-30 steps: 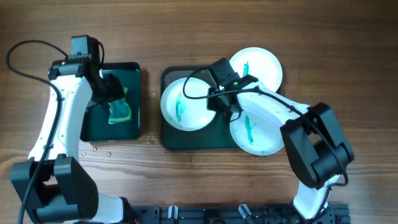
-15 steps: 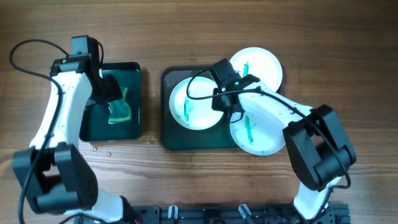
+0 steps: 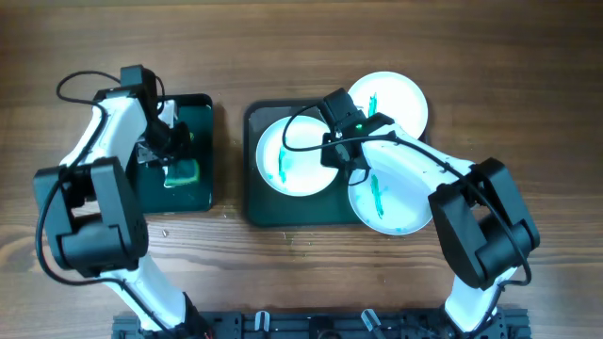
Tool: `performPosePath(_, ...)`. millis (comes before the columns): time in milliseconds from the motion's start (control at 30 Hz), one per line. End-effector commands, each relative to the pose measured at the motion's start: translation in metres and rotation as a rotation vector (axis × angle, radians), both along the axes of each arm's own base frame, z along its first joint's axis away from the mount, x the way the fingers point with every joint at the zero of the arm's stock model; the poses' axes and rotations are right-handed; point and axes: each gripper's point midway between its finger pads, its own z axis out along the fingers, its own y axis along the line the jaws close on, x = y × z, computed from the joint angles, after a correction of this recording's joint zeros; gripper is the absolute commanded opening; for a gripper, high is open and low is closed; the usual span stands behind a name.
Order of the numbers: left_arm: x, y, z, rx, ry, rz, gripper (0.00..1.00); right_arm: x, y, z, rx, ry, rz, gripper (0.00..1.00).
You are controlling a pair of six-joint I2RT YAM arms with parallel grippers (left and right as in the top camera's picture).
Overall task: Clean dirty plates on tray and stack at the side
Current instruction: 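Grasp the green-yellow sponge with the left gripper and lift it, then move the sponge with the left gripper onto the left white plate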
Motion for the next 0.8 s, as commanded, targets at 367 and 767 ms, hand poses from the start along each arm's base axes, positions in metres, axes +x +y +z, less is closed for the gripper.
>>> performPosePath(367,0.019,0.002,0.036,0.009,-0.086,0.05,0.04,-0.009,0.002,-0.005,0.025,0.038,0.025,0.1)
performPosePath(767,0.012,-0.059,0.109,-0.11,-0.205,0.005,0.04,-0.022,0.018,-0.003,0.163,0.125,0.12,0.18)
